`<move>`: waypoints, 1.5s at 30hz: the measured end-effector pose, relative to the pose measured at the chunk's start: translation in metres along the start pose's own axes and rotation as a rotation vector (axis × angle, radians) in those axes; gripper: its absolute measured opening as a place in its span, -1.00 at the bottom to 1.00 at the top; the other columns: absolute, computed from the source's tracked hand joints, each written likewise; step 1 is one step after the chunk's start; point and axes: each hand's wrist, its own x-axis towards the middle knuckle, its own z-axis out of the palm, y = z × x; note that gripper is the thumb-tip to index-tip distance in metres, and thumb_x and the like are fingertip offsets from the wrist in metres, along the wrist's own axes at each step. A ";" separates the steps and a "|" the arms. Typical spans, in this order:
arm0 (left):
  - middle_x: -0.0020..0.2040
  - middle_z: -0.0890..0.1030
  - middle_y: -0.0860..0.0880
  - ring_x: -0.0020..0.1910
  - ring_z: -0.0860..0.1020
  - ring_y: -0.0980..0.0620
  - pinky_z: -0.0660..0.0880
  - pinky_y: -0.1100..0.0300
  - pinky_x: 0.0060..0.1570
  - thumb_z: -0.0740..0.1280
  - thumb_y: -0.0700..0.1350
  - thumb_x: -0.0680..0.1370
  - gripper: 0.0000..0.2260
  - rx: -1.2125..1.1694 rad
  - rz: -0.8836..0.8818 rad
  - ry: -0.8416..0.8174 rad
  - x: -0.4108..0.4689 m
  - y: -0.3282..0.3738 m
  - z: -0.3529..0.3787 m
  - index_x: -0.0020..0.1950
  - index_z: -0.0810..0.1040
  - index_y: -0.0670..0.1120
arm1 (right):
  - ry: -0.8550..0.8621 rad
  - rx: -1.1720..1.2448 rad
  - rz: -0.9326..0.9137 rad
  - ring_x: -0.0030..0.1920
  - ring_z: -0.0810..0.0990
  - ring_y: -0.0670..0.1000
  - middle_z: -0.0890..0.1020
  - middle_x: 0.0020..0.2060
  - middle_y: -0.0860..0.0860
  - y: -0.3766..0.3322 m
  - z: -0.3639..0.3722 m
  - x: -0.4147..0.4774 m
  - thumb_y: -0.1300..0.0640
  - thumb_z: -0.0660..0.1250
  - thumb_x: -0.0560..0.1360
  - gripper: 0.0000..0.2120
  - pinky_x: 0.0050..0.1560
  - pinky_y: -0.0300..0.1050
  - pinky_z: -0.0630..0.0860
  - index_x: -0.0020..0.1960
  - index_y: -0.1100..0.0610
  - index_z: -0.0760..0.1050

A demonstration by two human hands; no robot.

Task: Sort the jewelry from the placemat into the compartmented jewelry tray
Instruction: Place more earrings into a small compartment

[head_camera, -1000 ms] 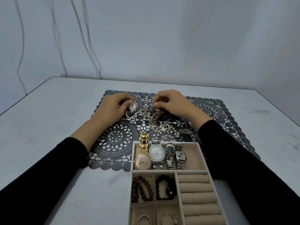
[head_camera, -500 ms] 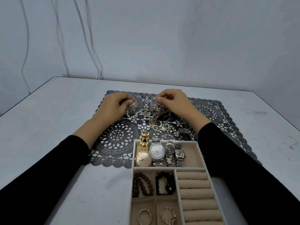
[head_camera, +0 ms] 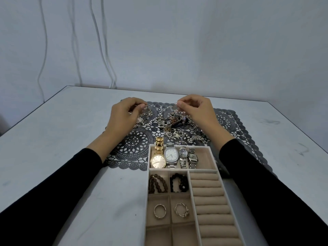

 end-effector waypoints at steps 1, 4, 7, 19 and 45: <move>-0.16 0.64 0.12 -0.16 0.59 0.24 0.49 0.40 -0.08 0.37 -0.16 0.57 -0.90 -0.018 -0.005 0.011 -0.003 0.003 -0.002 0.04 0.67 -0.06 | 0.015 0.013 -0.006 -0.25 0.63 -0.08 0.70 -0.21 0.09 -0.003 -0.001 -0.004 0.16 0.44 0.47 -0.90 -0.26 -0.31 0.52 -0.05 0.18 0.64; -0.12 0.66 0.07 -0.15 0.60 0.25 0.48 0.40 -0.08 0.37 -0.15 0.57 -0.90 -0.074 -0.032 0.024 -0.013 0.011 -0.007 0.03 0.66 -0.03 | 0.052 0.046 -0.013 -0.21 0.65 -0.03 0.70 -0.21 0.10 -0.009 -0.006 -0.017 0.15 0.44 0.46 -0.91 -0.18 -0.24 0.58 -0.06 0.16 0.65; -0.09 0.67 0.02 -0.16 0.61 0.22 0.50 0.35 -0.08 0.37 -0.17 0.58 -0.91 -0.122 -0.045 0.028 -0.023 0.019 -0.013 0.03 0.66 -0.05 | 0.058 0.075 -0.011 -0.27 0.64 -0.08 0.70 -0.22 0.09 -0.017 -0.011 -0.030 0.15 0.44 0.47 -0.91 -0.23 -0.25 0.56 -0.07 0.16 0.66; -0.09 0.68 -0.02 -0.08 0.64 -0.10 0.57 -0.15 0.00 0.38 -0.15 0.57 -0.92 -0.214 -0.036 0.057 -0.063 0.055 -0.042 0.03 0.65 -0.01 | -0.059 0.166 -0.003 -0.17 0.66 0.02 0.71 -0.19 0.11 -0.044 -0.028 -0.095 0.17 0.46 0.45 -0.86 -0.09 -0.21 0.60 -0.02 0.20 0.66; -0.05 0.67 -0.03 -0.08 0.65 0.00 0.58 0.18 0.02 0.37 -0.20 0.57 -0.89 -0.296 0.034 -0.018 -0.119 0.101 -0.058 0.07 0.62 -0.06 | -0.565 -0.152 -0.078 -0.26 0.64 0.04 0.70 -0.27 0.08 -0.061 -0.038 -0.174 0.14 0.48 0.43 -0.89 -0.17 -0.09 0.57 -0.08 0.17 0.68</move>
